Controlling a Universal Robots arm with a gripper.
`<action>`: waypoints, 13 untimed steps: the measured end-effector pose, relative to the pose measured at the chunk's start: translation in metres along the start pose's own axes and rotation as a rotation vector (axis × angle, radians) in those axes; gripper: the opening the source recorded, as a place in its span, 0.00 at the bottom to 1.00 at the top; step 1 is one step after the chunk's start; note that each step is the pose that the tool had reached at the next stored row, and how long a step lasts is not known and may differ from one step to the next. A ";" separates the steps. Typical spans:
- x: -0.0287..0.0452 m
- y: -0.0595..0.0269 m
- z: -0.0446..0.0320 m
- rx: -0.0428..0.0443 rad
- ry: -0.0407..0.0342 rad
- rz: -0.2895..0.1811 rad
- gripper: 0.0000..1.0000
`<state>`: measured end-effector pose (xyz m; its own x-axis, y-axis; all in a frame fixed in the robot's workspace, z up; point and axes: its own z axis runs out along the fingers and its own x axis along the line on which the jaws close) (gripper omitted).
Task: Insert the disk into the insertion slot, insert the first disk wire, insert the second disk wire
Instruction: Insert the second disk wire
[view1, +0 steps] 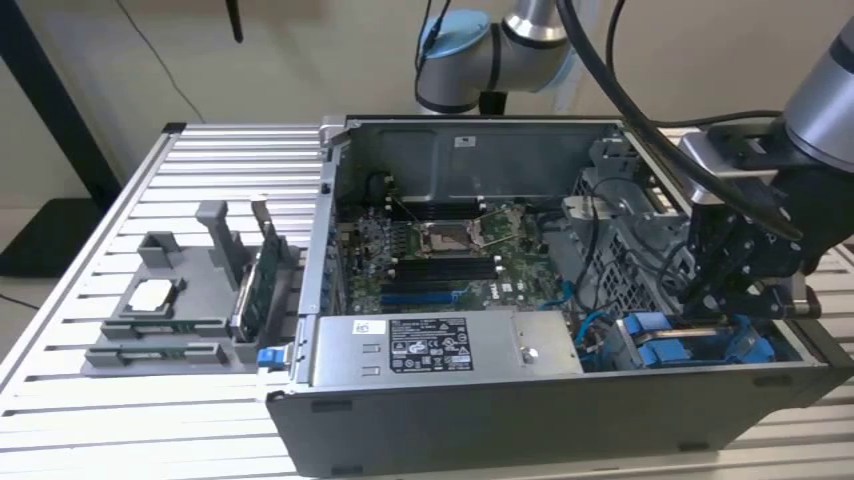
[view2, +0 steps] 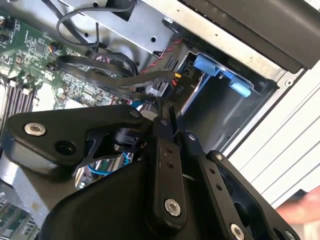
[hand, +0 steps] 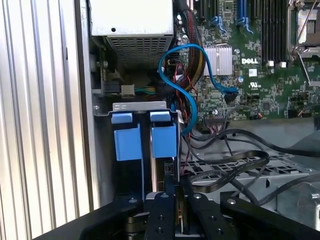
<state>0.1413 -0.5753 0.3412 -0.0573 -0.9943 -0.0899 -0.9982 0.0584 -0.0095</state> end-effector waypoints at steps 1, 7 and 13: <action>0.0000 0.0000 0.0003 0.0005 -0.0008 0.000 0.16; 0.0003 0.0001 0.0035 0.0008 -0.0015 0.000 0.16; 0.0006 0.0000 0.0055 0.0004 -0.0159 0.000 0.16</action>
<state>0.1414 -0.5755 0.3357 -0.0571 -0.9928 -0.1057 -0.9982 0.0585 -0.0099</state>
